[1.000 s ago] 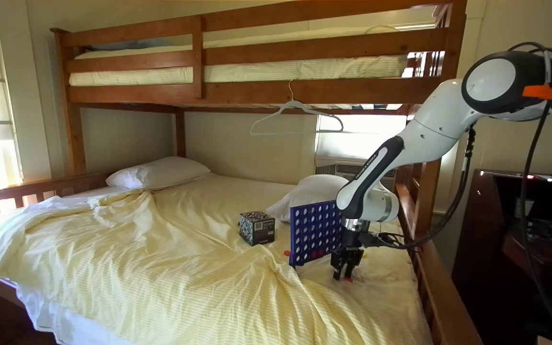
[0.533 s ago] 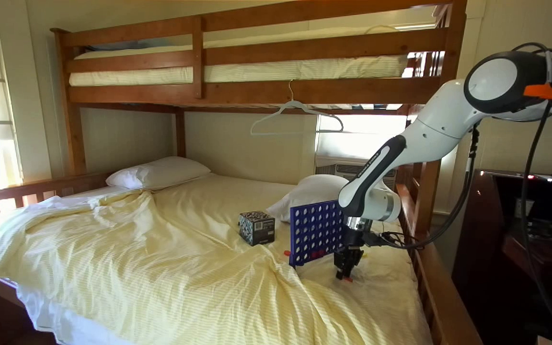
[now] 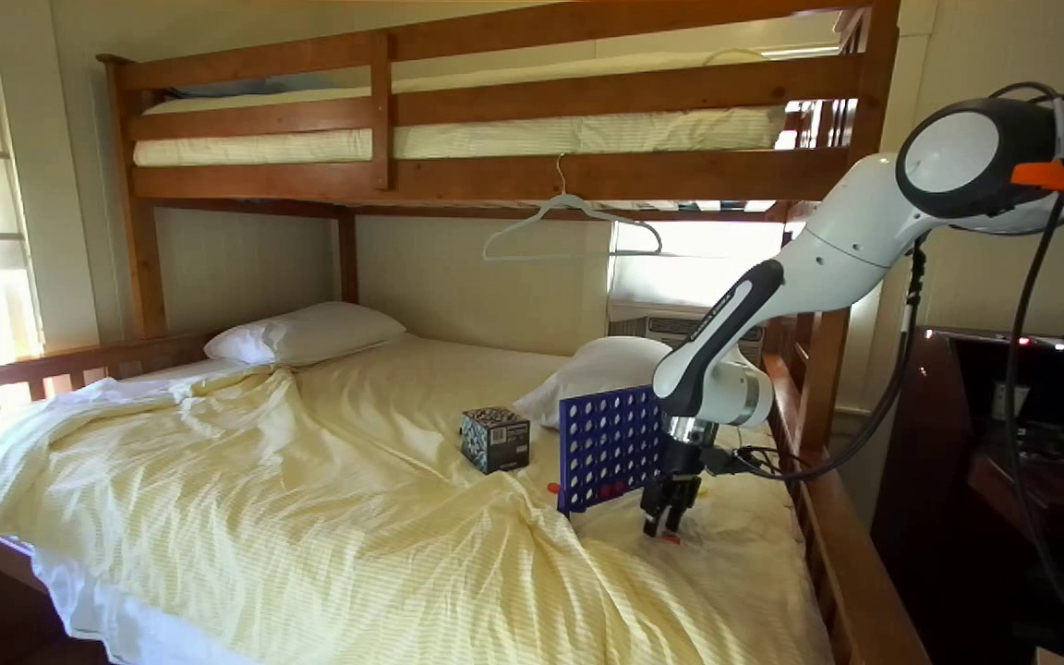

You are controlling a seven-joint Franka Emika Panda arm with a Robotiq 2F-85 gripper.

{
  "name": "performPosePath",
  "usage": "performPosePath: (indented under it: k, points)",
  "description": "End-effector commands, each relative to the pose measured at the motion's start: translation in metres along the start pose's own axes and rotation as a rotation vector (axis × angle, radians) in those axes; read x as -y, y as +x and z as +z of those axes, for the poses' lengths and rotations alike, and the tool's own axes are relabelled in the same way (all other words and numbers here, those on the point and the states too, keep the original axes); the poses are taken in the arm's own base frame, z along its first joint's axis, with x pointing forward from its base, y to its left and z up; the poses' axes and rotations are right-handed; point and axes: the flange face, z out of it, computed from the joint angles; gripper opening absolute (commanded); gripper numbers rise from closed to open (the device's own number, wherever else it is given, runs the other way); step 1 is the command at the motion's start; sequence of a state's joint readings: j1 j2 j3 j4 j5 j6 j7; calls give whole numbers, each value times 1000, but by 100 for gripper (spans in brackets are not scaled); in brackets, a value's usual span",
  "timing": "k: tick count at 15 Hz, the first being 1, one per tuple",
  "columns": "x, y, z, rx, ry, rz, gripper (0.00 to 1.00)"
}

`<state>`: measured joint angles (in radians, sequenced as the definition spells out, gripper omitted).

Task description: Put one orange chip in the blue gameboard.

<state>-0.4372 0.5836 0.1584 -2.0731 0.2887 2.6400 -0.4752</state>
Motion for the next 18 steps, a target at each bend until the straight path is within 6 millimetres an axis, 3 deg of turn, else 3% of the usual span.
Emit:
performPosePath:
  k: [1, 3, 5, 7, 9, 10, 13, 16, 18]
  points:
    - [-2, -2, -4, -8, 39, -14, 47]
    - [-3, -3, -4, -7, 43, -19, 38]
    - [-4, -3, -4, -5, 46, -24, 35]
    - [-4, -4, -4, -3, 48, -29, 49]
    - [-4, -4, -4, 4, 49, -34, 51]
    - [-4, -5, -4, 7, 49, -35, 56]
    - [-4, -7, -5, 12, 52, -42, 54]
    - [-5, -8, -5, 13, 53, -47, 38]
    - [-5, -8, -5, 12, 53, -50, 34]
